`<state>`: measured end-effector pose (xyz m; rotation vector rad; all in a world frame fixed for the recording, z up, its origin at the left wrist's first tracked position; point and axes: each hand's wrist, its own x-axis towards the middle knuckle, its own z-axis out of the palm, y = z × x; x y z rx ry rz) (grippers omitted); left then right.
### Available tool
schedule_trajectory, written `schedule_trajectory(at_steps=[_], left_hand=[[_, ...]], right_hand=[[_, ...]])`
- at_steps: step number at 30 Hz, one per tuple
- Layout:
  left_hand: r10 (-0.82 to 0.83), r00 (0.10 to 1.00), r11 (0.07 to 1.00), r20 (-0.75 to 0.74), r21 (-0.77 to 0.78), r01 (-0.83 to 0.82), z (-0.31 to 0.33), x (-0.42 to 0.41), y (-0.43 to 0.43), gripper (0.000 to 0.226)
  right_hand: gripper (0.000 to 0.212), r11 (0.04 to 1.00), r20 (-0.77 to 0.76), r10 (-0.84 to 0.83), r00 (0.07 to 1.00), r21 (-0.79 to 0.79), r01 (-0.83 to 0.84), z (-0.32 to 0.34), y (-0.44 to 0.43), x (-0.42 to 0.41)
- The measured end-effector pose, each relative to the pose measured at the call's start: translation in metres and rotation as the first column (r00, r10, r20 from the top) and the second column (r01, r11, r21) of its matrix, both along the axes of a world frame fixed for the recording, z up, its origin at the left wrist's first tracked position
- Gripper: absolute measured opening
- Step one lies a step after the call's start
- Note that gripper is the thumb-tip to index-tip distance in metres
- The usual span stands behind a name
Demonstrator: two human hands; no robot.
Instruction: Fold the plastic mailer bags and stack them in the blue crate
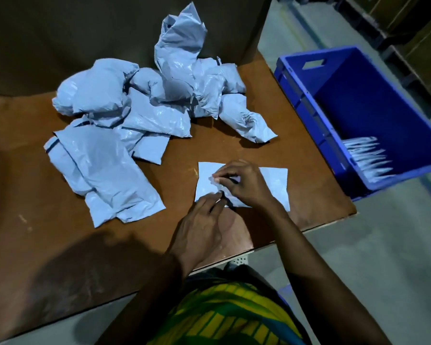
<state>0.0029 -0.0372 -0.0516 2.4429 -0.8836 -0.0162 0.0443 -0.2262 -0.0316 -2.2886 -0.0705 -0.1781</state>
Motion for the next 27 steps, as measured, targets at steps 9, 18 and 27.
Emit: schedule_trajectory(at_steps=[9, 18, 27], left_hand=[[-0.071, 0.996, 0.996, 0.055, 0.048, 0.069, 0.0, 0.051, -0.068, 0.064], [-0.084, 0.988, 0.952, 0.127, 0.302, 0.042, -0.027, 0.052, -0.07, 0.066], [-0.092, 0.988, 0.991, -0.122, 0.088, 0.103, -0.022, 0.068, -0.067, 0.07]], right_hand=[[0.04, 0.895, 0.144, -0.356, 0.923, -0.231, 0.381, -0.018, -0.032, -0.058], [0.051, 0.836, 0.032, -0.357, 0.933, -0.434, 0.335, -0.039, -0.03, -0.063], [0.049, 0.811, 0.072, -0.374, 0.925, -0.458, 0.364, -0.043, -0.031, -0.053]])
